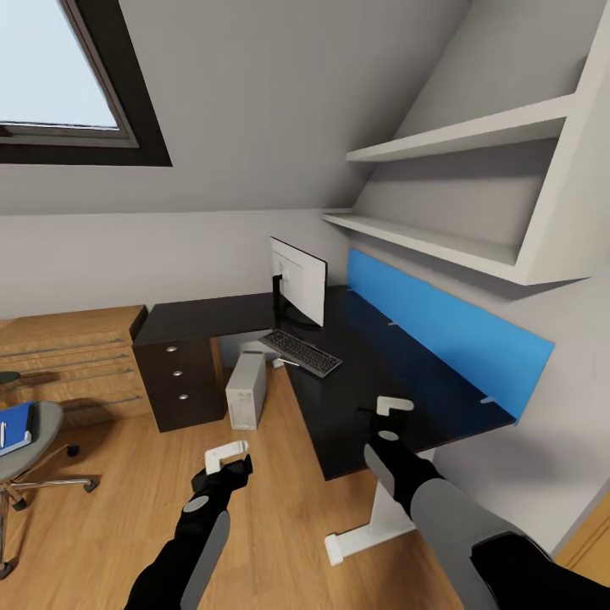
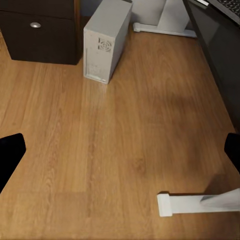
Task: In the bedroom, organize the workspace by keeping the computer under the desk, ensuring the monitor is on the desk, placing the keyboard on the desk next to the monitor, placing the mouse on the desk next to the keyboard, moving the folder from the swivel chair onto the desk next to the mouse, stacking the notebook on top of the folder with the pen on top of the notebook, and positioning the swivel chair next to the desk.
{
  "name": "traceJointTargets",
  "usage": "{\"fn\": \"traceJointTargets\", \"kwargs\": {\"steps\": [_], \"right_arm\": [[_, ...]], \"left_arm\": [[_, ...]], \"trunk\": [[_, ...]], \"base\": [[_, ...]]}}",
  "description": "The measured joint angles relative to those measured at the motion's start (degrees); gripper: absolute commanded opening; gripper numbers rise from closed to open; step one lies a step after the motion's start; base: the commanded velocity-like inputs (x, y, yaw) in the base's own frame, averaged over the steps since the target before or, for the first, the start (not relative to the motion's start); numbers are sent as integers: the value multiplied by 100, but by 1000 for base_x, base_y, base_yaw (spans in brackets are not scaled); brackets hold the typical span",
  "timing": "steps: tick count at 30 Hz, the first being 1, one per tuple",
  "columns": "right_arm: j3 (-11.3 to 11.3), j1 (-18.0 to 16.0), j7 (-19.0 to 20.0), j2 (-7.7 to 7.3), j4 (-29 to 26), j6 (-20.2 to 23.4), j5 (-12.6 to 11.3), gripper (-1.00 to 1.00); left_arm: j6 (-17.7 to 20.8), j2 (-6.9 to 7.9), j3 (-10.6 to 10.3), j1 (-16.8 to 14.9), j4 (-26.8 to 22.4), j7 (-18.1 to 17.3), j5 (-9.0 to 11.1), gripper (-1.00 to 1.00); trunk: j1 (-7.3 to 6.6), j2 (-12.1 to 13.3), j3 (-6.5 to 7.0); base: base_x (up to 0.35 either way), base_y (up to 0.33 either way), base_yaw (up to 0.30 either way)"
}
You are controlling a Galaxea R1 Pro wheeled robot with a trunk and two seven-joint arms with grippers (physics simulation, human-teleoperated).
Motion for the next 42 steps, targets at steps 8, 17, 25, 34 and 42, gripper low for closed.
{"fn": "traceJointTargets", "kwargs": {"steps": [8,17,25,34,42], "right_arm": [[-20,0,54,-100,-27,-83,-17,100],[-68,0,41,-158,337,-105,-154,100],[-103,-9,44,-522,454,154,-443,100],[-89,-10,4,-504,428,256,-450,100],[-82,-11,35,-491,161,1393,-487,100]], "left_arm": [[-11,22,29,0,-29,-7,-6,100],[-11,29,26,-3,-264,-32,-1,100],[28,277,22,120,-1449,-36,21,100],[28,273,21,123,-1458,-36,26,100],[28,272,21,124,-1472,-36,30,100]], "trunk": [[0,0,0],[0,0,0],[0,0,0],[-3,-1,0],[-3,-1,0]], "base": [[0,0,0],[0,0,0],[0,0,0],[107,0,0],[309,0,0]]}}
